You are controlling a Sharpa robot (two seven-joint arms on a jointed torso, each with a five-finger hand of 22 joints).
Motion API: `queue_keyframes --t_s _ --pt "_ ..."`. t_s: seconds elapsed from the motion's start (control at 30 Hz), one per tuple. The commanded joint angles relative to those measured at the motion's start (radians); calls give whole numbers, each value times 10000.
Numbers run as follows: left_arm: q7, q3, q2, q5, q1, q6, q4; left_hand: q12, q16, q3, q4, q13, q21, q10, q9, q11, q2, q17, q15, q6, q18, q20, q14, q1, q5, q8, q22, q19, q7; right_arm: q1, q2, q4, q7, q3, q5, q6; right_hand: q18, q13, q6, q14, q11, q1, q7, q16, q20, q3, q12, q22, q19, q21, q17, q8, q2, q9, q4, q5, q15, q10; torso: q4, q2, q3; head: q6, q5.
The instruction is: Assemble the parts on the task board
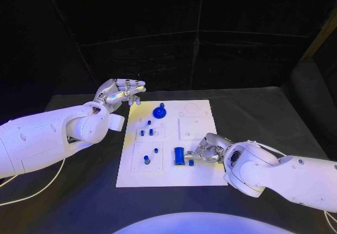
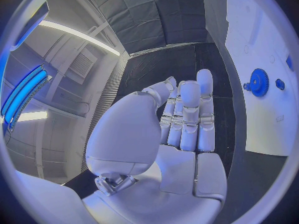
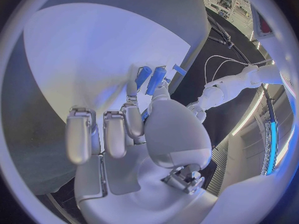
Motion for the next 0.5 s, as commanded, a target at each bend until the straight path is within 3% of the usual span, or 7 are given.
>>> queue_keyframes --t_s 0.03,0.17,0.5 --pt "9 7 -9 7 14 123 26 56 38 -50 -24 -17 -42 -92 -3 -8 29 -9 -1 25 63 40 -5 -37 25 29 -17 46 -19 11 -14 1 -1 2 -131 -107 19 178 -65 648 32 -273 30 -62 -30 -176 -97 1162 -11 -69 434 13 -111 21 15 -85 17 -19 6 -1 -1 1 -1" --pt "4 7 -16 7 14 119 29 56 38 -50 -24 -17 -42 -92 -3 -8 29 -9 -1 25 63 40 -5 -37 25 29 -17 46 -19 12 -82 27 -3 2 -294 -83 34 156 -140 636 45 -419 51 -97 -28 -230 -144 1104 -51 -115 375 -15 -137 31 1 -80 25 -45 -3 -1 4 1 4" --pt "2 7 -35 7 14 115 35 56 38 -50 -24 -17 -42 -92 -3 -8 29 -9 -1 25 63 40 -5 -37 25 29 -17 46 -19 10 -483 398 298 1 -506 276 31 183 -192 651 72 633 77 -99 10 9 -122 1115 -37 -122 404 15 -24 119 -382 0 56 -55 0 -5 8 14 10"
